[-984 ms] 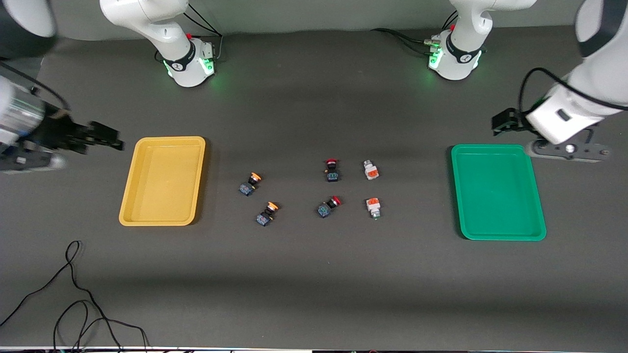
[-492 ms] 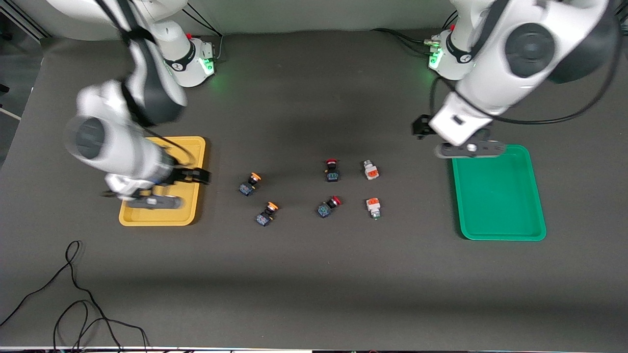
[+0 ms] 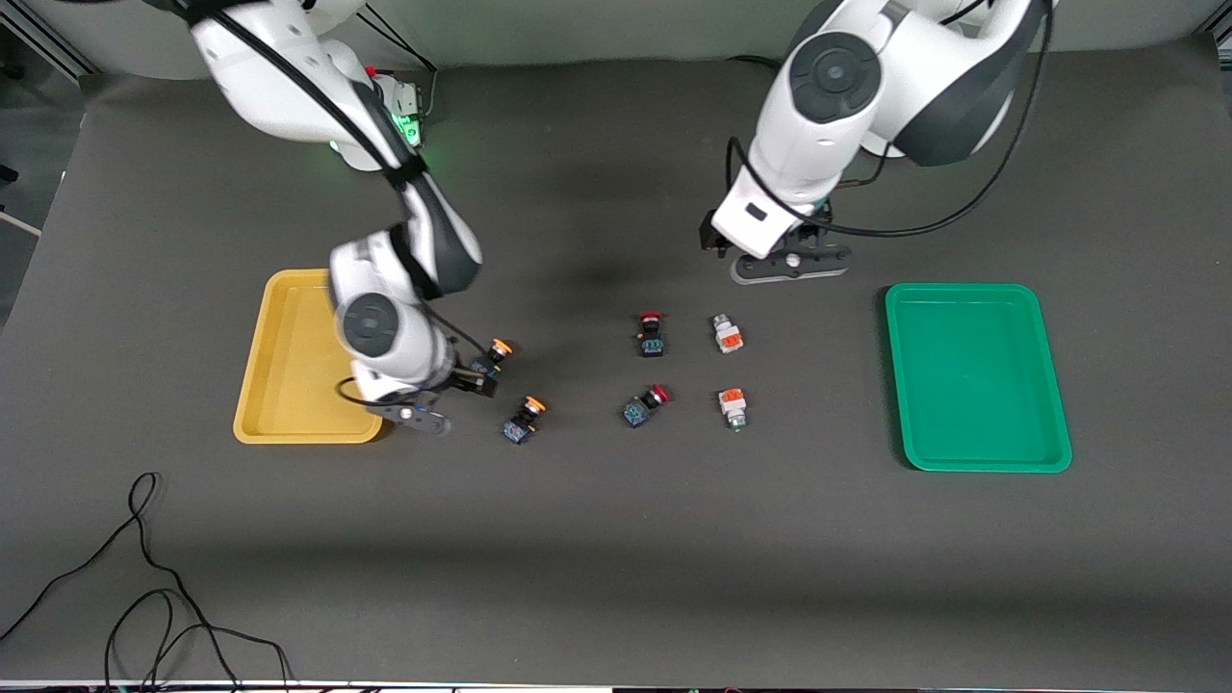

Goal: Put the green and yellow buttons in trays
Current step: 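Reach the right gripper to a black button while the left gripper reaches a white button, then grasp the black button with the right gripper while the left gripper grasps the white button, then lower the black button into the yellow tray while the left gripper carries the white button, then release the black button with the right gripper while the left gripper releases its button, then grasp another black button with the right gripper while the left gripper grasps a white one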

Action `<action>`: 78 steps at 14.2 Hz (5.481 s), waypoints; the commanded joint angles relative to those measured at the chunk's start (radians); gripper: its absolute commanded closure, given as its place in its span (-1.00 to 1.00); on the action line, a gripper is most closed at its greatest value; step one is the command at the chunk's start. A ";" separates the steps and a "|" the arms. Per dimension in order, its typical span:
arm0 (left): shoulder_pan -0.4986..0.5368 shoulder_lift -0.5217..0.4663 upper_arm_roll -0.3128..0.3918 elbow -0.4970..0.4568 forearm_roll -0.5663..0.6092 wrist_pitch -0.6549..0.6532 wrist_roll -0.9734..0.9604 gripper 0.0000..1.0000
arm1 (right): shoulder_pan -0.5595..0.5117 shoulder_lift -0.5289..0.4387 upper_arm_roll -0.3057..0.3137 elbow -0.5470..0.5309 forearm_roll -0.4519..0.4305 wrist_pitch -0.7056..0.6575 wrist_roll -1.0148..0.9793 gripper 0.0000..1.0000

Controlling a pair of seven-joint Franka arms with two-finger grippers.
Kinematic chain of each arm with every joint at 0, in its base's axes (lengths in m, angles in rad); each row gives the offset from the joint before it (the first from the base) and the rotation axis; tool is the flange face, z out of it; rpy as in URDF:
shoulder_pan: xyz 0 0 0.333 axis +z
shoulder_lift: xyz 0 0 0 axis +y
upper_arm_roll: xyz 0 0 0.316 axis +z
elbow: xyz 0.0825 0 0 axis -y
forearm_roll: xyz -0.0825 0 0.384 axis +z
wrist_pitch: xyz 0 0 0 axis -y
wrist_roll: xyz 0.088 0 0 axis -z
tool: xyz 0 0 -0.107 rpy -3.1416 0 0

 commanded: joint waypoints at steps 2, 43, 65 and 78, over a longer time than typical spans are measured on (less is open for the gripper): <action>-0.018 0.009 0.014 -0.133 -0.002 0.149 -0.025 -1.00 | 0.021 0.041 -0.010 -0.009 0.011 0.028 0.040 -1.00; 0.537 0.050 0.032 -0.150 0.064 0.077 0.655 0.57 | -0.167 -0.145 -0.335 -0.017 0.222 -0.279 -0.743 -1.00; 0.619 0.230 0.012 0.084 0.159 0.028 0.705 -1.00 | 0.007 0.294 0.026 0.383 0.148 -0.030 0.239 -1.00; 0.123 0.382 -0.034 0.249 0.141 0.175 0.017 -1.00 | -0.039 0.216 0.022 0.365 0.150 -0.081 0.132 1.00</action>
